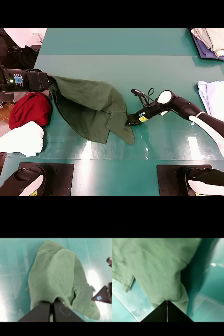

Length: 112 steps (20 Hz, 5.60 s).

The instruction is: Fold the shirts.

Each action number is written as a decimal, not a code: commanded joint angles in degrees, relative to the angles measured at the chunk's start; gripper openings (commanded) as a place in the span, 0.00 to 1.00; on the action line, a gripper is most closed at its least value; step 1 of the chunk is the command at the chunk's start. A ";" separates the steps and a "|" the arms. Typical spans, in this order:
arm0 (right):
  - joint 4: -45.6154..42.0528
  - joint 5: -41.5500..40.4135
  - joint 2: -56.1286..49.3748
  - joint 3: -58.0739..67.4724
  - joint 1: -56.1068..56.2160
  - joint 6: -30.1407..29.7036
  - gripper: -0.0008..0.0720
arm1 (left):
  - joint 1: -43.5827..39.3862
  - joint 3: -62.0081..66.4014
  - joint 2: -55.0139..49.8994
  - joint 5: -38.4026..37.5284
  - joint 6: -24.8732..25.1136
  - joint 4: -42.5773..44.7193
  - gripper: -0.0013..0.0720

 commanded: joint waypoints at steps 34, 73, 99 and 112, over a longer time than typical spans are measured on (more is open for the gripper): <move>-7.23 -1.22 35.54 46.80 -50.69 4.76 0.03 | 0.04 41.51 0.17 12.33 2.34 5.01 0.05; -24.59 26.86 -11.91 51.98 -35.71 8.76 0.56 | 16.63 32.44 -52.57 -20.15 7.19 2.67 0.81; -13.07 21.05 26.88 -2.34 -53.33 3.32 0.43 | 18.73 -5.84 -43.78 -8.83 21.42 -13.79 0.60; -10.51 13.44 21.11 -28.26 -52.22 7.67 0.62 | 18.73 -3.08 -37.09 -4.31 21.44 -14.01 0.05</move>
